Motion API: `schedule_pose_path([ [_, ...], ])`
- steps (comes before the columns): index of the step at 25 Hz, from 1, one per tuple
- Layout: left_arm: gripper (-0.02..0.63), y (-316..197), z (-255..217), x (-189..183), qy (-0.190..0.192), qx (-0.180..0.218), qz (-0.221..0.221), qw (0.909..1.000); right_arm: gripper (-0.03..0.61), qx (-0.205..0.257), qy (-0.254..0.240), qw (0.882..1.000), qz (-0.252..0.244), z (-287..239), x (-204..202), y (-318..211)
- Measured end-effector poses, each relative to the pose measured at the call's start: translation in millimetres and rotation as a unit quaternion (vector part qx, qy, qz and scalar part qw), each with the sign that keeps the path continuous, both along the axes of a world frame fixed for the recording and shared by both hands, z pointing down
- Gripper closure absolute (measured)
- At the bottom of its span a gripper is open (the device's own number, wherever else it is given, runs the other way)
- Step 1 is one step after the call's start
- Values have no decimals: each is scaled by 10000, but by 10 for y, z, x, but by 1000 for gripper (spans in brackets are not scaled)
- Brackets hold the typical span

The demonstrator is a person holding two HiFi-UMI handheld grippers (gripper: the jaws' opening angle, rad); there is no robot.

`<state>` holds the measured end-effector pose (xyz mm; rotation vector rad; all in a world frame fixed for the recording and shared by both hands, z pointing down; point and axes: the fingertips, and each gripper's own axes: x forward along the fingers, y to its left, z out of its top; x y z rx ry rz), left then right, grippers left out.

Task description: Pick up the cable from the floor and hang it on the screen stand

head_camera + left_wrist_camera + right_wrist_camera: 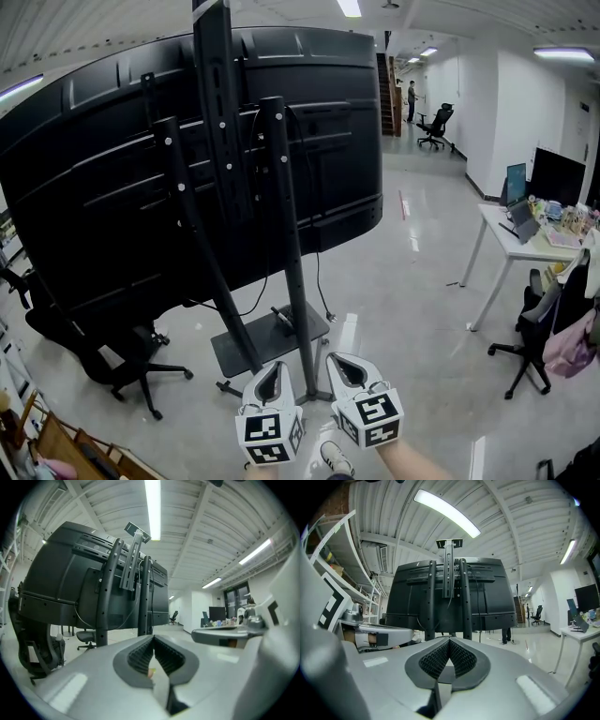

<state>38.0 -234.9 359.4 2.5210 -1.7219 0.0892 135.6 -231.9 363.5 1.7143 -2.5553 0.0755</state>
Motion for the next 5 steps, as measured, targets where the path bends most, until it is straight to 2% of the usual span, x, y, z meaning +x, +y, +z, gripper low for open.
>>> schedule_pose_path([
  [5,606,60,-45,-34,27,42,-35,10000,580,41,-70,10000,-27,-40,-12,32],
])
